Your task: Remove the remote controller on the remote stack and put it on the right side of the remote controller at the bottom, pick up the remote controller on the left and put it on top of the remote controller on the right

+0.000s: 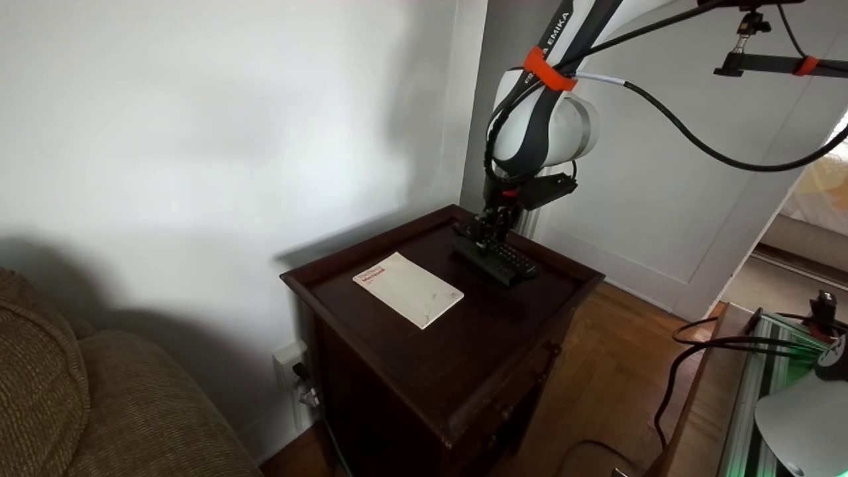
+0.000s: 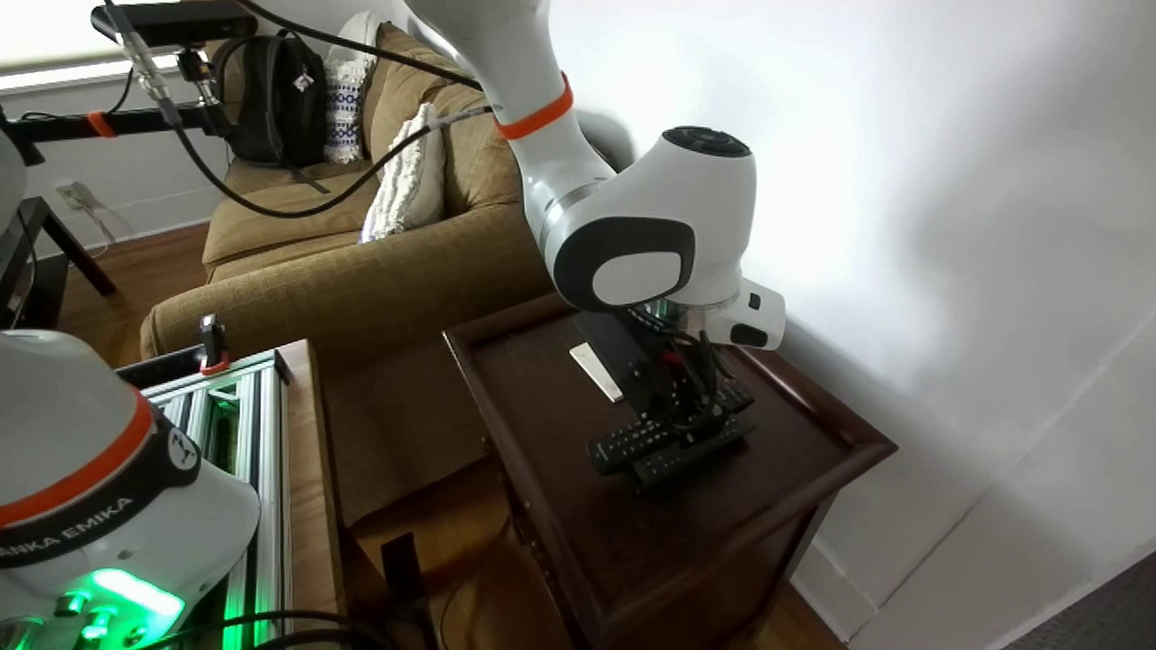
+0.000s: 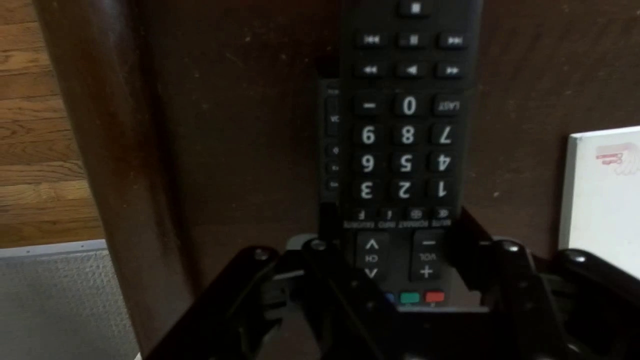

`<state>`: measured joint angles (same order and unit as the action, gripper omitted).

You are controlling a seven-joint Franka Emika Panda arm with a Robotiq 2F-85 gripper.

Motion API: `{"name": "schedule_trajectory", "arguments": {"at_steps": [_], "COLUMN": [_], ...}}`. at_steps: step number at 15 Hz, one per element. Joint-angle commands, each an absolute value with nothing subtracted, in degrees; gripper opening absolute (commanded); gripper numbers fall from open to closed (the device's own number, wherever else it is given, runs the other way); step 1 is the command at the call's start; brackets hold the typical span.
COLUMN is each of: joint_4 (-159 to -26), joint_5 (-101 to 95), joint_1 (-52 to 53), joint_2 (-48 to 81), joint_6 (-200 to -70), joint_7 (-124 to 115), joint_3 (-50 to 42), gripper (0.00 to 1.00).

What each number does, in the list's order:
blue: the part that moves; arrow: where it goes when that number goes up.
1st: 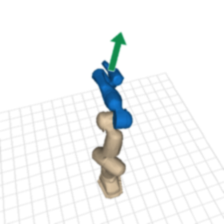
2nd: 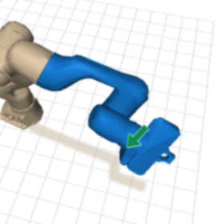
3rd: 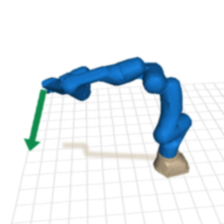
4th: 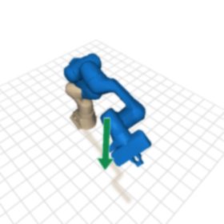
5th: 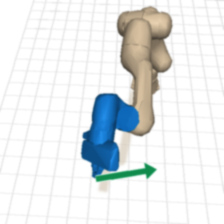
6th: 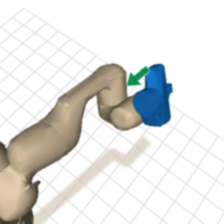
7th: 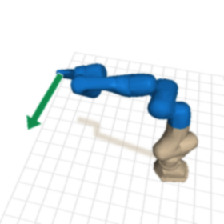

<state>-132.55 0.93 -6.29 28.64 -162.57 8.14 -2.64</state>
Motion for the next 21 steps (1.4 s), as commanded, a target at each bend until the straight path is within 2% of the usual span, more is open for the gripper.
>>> {"name": "schedule_trajectory", "arguments": {"at_steps": [1, 21], "joint_4": [-133.68, -129.22], "joint_5": [0.07, 0.36], "joint_1": [-7.64, -11.42], "joint_2": [28.45, 32.73], "joint_6": [-165.32, -165.11], "joint_7": [8.94, 13.18], "joint_3": [-2.34, 0.76], "gripper": [0.30, 0.30]}}
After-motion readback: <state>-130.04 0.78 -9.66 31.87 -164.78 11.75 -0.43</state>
